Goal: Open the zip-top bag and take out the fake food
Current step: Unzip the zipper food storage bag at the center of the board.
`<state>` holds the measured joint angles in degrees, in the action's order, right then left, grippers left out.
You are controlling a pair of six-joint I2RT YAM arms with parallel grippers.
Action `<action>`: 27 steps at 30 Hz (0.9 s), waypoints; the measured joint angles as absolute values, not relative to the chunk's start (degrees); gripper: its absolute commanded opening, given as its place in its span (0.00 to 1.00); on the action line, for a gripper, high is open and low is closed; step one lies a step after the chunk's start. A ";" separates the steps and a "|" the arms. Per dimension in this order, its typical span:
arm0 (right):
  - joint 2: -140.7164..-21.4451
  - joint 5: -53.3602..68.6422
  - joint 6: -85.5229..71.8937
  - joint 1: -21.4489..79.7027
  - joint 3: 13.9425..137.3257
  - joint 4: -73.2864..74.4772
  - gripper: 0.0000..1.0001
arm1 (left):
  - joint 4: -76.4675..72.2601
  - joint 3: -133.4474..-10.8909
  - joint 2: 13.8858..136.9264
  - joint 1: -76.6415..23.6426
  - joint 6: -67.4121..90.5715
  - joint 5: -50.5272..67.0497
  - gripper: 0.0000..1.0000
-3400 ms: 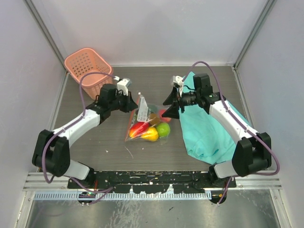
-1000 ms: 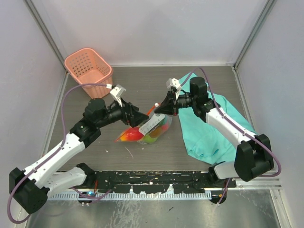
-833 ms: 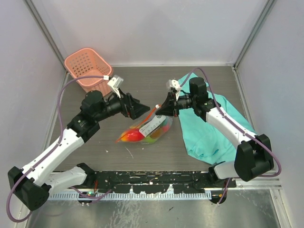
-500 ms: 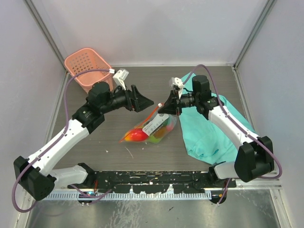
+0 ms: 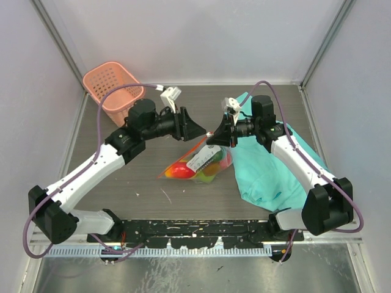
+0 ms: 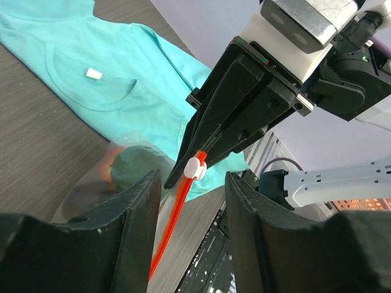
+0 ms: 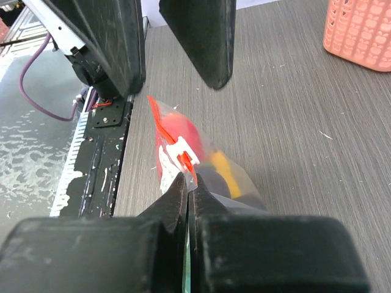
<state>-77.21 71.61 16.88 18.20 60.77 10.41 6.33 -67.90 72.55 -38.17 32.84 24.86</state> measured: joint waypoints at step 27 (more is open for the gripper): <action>-77.21 73.21 17.50 17.76 60.77 10.83 0.01 | 15.09 -74.04 78.52 -45.65 22.85 14.31 0.23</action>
<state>-77.21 73.21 17.50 17.76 60.77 10.83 15.09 -74.04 78.52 -45.65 22.85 14.31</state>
